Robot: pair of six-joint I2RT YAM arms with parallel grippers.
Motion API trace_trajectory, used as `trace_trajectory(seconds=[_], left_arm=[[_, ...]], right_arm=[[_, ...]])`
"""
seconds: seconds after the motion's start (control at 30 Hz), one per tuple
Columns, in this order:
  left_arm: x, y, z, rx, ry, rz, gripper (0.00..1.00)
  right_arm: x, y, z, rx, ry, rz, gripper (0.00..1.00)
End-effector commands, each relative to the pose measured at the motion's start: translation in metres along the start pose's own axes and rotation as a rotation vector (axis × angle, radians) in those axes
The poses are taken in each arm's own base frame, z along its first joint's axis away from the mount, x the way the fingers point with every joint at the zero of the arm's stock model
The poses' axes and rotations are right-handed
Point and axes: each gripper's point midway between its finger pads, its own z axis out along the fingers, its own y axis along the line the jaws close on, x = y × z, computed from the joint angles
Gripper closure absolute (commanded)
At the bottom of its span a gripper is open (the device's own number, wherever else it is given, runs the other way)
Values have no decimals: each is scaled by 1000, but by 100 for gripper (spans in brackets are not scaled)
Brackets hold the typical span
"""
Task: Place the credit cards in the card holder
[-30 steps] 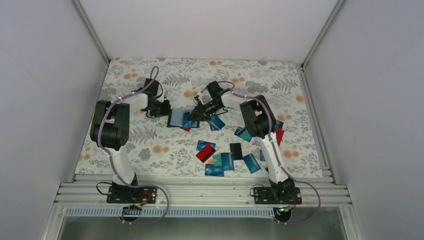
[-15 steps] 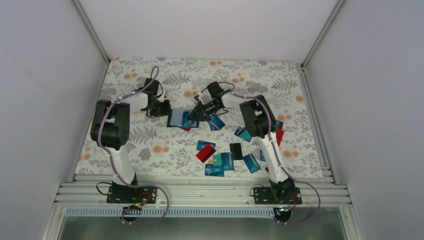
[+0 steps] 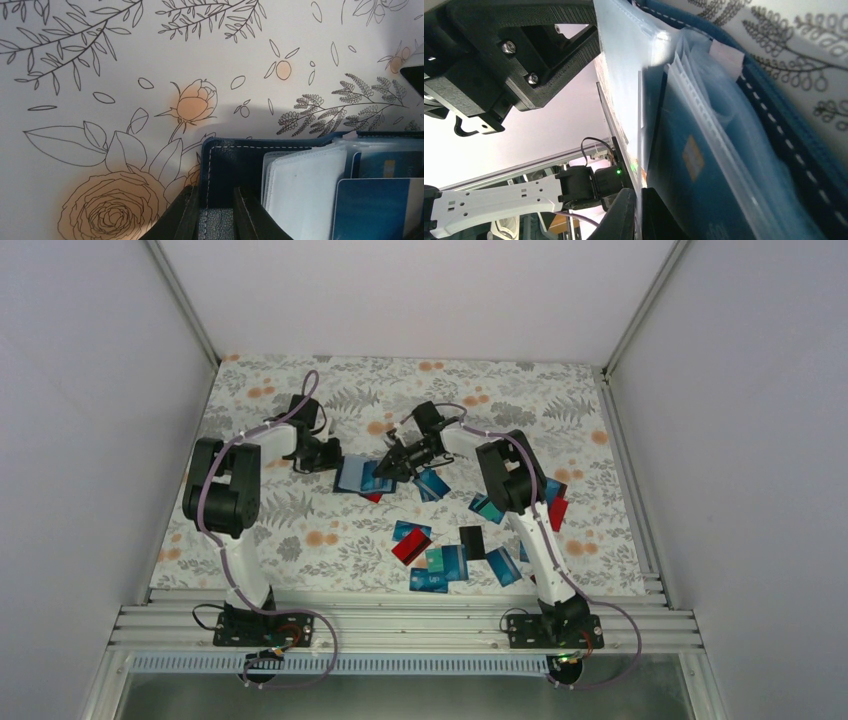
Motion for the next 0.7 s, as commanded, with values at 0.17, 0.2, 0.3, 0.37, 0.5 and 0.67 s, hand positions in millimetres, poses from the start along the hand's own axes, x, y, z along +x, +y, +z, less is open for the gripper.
trace_trajectory(seconds=[0.17, 0.2, 0.3, 0.37, 0.5, 0.67], left_arm=[[20, 16, 17, -59, 79, -18, 82], [20, 17, 17, -61, 78, -22, 82], [19, 17, 16, -61, 71, -26, 82], [20, 17, 18, -60, 74, -30, 82], [21, 16, 19, -51, 81, -32, 82], [22, 13, 19, -43, 83, -25, 82]], right_arm=[[15, 3, -14, 10, -9, 46, 96], [16, 4, -14, 4, -6, 47, 96], [16, 0, -12, -3, 4, 52, 96], [15, -4, -11, -1, 5, 56, 96], [10, -6, -9, 0, 4, 52, 96], [-2, -2, -9, -11, -5, 44, 96]])
